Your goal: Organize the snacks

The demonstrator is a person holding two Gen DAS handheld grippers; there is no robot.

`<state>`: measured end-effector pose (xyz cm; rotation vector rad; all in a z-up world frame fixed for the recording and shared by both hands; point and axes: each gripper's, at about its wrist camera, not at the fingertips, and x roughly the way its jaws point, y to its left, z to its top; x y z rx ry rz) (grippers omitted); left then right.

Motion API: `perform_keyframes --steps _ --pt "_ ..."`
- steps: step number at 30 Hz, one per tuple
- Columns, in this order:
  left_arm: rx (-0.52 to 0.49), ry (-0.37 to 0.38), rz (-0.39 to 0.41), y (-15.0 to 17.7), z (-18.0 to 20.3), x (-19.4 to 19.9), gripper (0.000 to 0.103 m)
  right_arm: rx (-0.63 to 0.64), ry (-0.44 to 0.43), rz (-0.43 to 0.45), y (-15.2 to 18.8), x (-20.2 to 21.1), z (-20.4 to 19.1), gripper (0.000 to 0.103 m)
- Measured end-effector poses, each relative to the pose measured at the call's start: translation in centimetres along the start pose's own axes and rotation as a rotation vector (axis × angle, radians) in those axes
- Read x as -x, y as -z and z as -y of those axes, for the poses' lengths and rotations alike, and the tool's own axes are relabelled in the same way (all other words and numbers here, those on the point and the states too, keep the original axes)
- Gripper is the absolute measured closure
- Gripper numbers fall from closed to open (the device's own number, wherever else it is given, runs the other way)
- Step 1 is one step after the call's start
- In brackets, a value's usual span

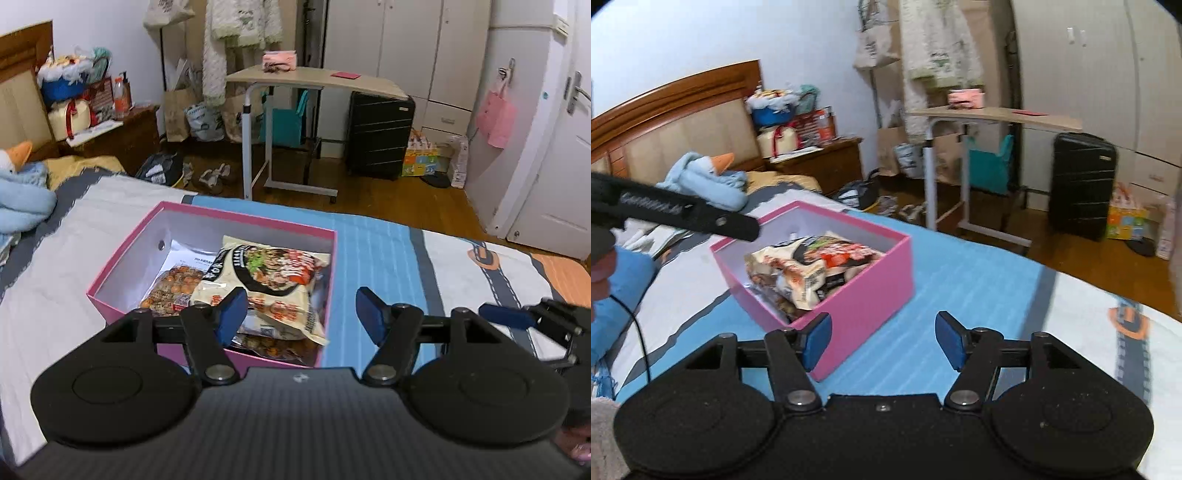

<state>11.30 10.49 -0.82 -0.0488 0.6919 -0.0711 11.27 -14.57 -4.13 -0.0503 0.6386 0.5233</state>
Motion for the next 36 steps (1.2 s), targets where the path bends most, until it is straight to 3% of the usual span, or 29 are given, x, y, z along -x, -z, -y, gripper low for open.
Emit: perform_keyframes --steps 17,21,26,32,36 --pt "-0.126 0.076 0.029 2.6 5.8 5.5 0.029 -0.056 0.181 0.012 1.5 8.4 1.7 0.024" --pt "-0.122 0.087 0.021 3.4 5.9 6.1 0.028 -0.065 0.211 -0.001 2.1 9.8 1.1 0.019" --pt "-0.121 0.095 0.026 4.2 6.0 6.7 0.024 -0.086 0.254 -0.004 3.1 11.1 0.6 0.005" --pt "-0.120 0.093 0.025 5.1 5.8 6.9 0.016 -0.166 0.279 -0.042 3.9 11.2 0.4 0.003" --pt "-0.132 0.078 0.029 5.6 5.6 6.9 0.011 -0.222 0.344 -0.055 4.3 11.1 -0.2 0.003"
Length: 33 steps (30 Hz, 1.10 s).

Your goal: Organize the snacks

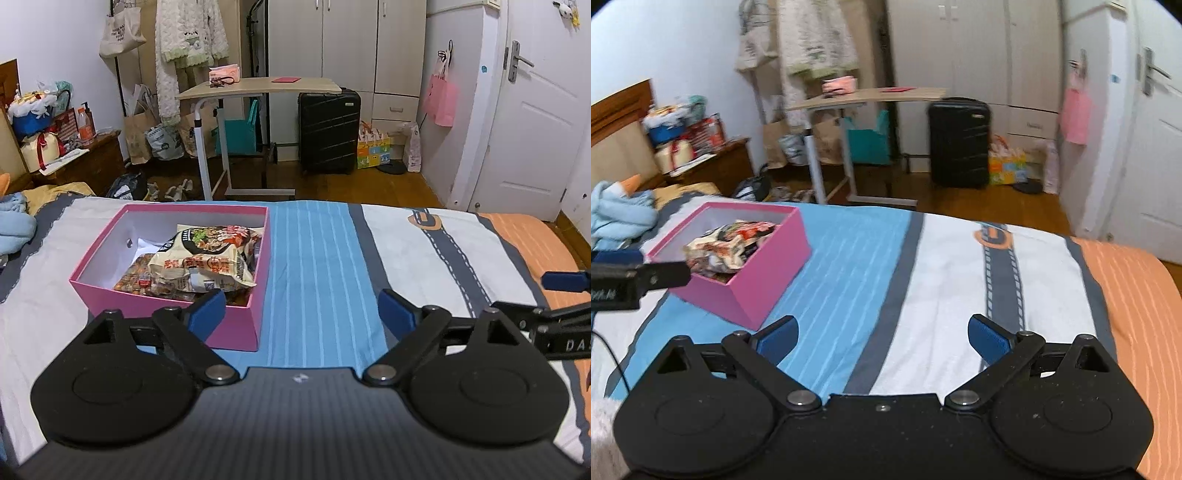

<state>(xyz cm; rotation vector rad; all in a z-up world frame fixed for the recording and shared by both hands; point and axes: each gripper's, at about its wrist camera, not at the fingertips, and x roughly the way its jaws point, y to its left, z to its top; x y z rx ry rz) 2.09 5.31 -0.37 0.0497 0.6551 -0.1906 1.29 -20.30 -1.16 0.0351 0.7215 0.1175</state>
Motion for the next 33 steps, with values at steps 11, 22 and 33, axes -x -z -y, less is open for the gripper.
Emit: perform_keyframes --steps 11,22,33 --pt "0.002 -0.021 -0.019 0.6 -0.2 -0.1 0.003 0.001 0.015 0.028 0.9 1.6 -1.0 0.003" --pt "-0.014 -0.071 -0.041 0.7 0.2 -0.3 0.003 -0.029 0.085 -0.014 0.9 1.7 -0.6 0.003" --pt "-0.017 -0.069 -0.025 0.9 0.4 0.5 0.003 -0.011 0.177 -0.053 1.1 2.6 -1.3 0.003"
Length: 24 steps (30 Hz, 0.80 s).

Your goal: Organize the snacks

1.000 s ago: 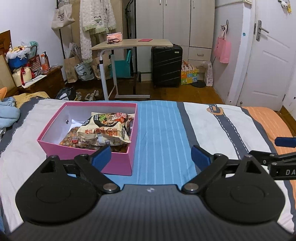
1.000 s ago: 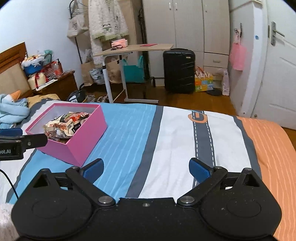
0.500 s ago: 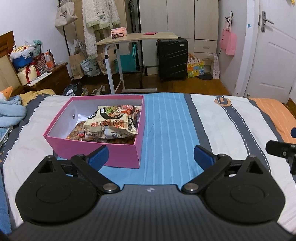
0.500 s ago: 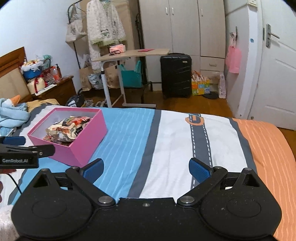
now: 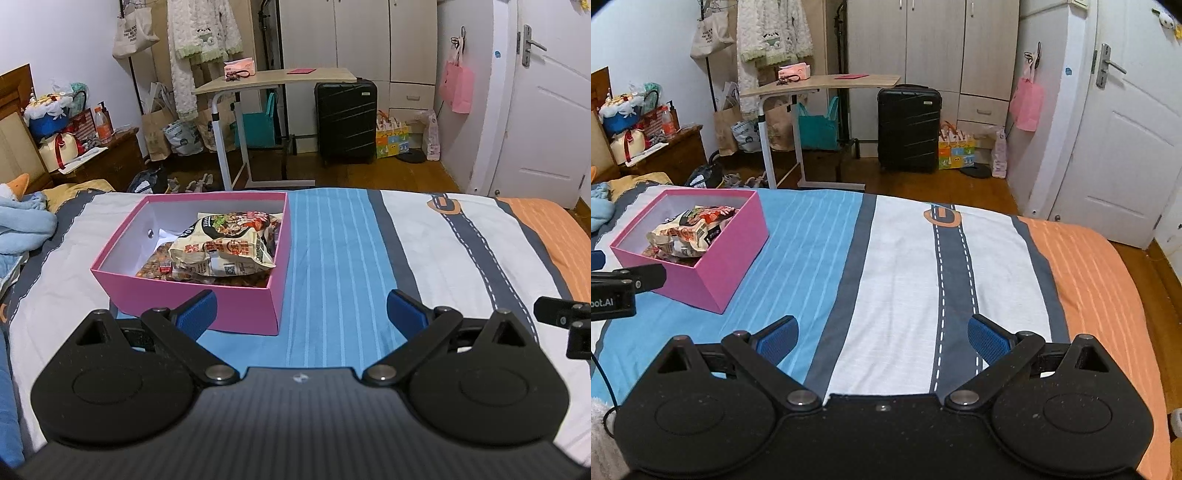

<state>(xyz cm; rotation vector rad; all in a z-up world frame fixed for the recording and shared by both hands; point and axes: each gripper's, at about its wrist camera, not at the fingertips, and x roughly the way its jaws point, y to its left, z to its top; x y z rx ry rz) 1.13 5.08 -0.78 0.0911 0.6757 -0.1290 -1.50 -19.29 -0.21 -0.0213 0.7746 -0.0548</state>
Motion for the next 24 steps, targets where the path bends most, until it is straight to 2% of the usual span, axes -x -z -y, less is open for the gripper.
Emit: perform_keyframes --steps 24 --pt "-0.019 -0.002 0.029 0.47 0.15 0.78 0.003 0.014 0.015 -0.009 0.06 -0.03 -0.19 0.003"
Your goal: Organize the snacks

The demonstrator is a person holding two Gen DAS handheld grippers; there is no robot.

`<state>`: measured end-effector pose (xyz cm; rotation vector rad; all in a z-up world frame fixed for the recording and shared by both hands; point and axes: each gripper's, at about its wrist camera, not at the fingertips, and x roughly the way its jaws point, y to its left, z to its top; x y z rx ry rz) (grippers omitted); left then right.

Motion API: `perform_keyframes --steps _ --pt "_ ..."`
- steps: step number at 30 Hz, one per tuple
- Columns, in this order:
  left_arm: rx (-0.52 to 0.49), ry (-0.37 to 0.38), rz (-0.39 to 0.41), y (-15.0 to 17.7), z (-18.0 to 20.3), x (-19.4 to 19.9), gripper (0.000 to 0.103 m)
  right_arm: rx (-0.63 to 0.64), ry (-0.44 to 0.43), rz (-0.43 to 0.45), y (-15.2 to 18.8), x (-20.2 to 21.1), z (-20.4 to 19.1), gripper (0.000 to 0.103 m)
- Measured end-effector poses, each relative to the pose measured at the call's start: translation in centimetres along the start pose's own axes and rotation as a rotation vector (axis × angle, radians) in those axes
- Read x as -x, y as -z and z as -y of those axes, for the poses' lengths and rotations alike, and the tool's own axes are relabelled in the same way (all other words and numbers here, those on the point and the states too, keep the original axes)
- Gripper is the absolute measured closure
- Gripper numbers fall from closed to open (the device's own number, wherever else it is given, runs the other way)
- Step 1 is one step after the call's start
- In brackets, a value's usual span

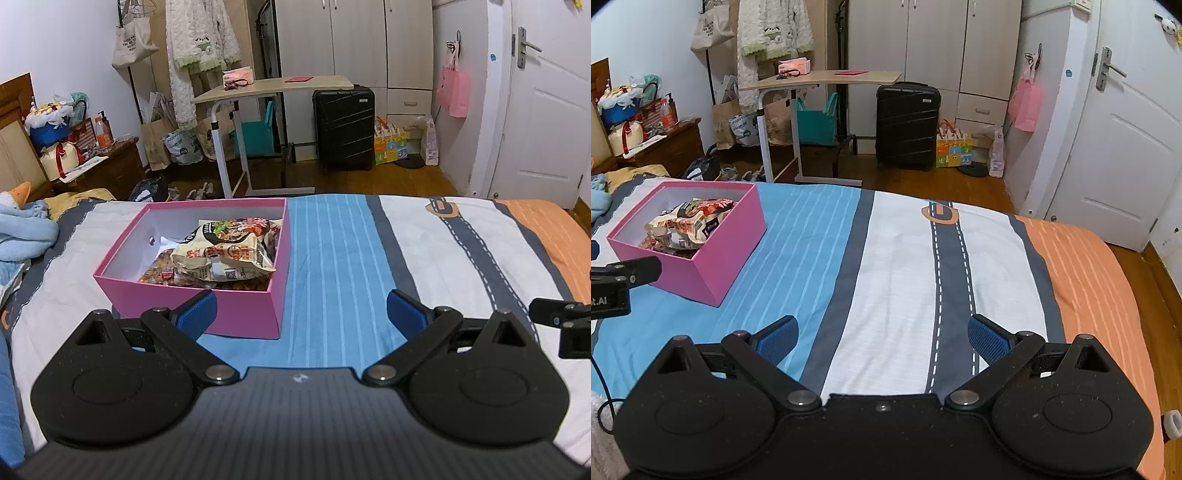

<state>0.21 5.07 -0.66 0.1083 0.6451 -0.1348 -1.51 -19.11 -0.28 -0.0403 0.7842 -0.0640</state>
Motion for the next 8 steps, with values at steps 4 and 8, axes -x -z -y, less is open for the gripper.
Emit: perform_keyframes --steps 4,8 --pt "0.000 0.008 0.002 -0.01 0.12 0.06 0.003 -0.007 0.005 -0.001 0.09 -0.13 -0.01 0.003" --pt "-0.003 0.007 0.001 0.00 0.09 0.04 0.003 -0.008 0.006 -0.007 0.17 -0.25 -0.03 0.003"
